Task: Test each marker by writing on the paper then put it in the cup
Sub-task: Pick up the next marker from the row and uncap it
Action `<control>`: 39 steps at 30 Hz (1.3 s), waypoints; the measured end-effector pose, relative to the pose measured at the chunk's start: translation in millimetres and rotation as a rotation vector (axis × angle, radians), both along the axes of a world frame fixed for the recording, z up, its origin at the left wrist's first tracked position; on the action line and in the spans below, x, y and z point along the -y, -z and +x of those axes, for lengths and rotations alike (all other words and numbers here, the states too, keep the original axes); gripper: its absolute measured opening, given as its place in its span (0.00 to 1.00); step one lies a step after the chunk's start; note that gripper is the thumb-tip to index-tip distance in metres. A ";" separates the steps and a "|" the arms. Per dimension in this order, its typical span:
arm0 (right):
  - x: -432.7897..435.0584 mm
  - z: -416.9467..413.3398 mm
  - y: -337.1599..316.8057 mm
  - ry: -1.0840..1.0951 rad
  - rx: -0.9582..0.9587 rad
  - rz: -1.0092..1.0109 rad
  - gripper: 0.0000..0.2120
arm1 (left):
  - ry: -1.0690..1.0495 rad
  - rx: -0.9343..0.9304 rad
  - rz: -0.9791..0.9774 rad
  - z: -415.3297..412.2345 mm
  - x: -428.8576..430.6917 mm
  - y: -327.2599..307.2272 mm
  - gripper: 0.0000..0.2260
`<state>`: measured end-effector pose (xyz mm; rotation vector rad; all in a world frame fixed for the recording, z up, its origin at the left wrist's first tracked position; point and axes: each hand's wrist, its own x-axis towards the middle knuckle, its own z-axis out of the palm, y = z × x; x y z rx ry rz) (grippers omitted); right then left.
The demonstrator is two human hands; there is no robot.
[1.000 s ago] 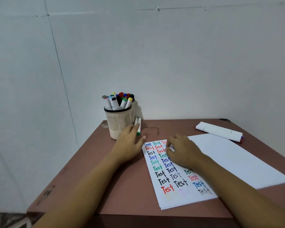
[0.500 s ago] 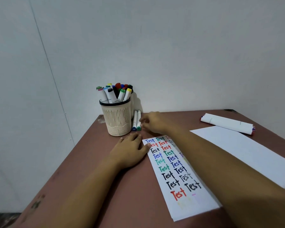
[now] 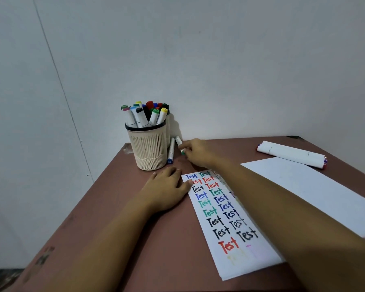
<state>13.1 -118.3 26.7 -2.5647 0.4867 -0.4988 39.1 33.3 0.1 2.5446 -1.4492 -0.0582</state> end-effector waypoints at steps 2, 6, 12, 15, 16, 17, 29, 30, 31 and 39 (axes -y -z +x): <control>2.5 -12.2 -3.3 0.065 0.131 0.159 0.15 | 0.002 -0.006 -0.012 -1.4 -0.6 -0.7 0.27; 14.8 -44.6 -10.7 0.169 0.374 0.299 0.07 | 0.010 -0.059 -0.097 -2.0 -1.7 -1.1 0.24; 17.1 -107.6 -14.8 0.096 0.504 0.361 0.05 | 0.055 -0.083 -0.425 -1.8 5.5 -4.3 0.28; 11.9 -127.8 -12.8 0.048 0.599 0.474 0.07 | 0.123 0.021 -0.506 -5.0 11.1 -6.5 0.29; 10.9 -131.1 -12.6 0.056 0.634 0.524 0.08 | 0.151 0.033 -0.514 -6.8 12.8 -7.0 0.28; 10.1 -132.3 -12.8 0.071 0.659 0.567 0.08 | 0.181 0.037 -0.516 -7.8 13.9 -6.8 0.26; -11.7 -116.9 1.2 -0.134 0.470 1.035 0.07 | 0.354 0.087 -0.620 -17.0 15.0 -7.5 0.15; -12.1 -115.5 1.4 -0.134 0.482 1.039 0.07 | 0.364 0.104 -0.629 -15.8 15.1 -7.5 0.17; -12.7 -114.5 1.4 -0.133 0.497 1.039 0.07 | 0.376 0.126 -0.635 -14.3 15.3 -6.7 0.17; -16.5 -109.0 5.7 -0.178 0.554 1.102 0.05 | 0.369 0.120 -0.657 -14.8 17.6 -3.9 0.22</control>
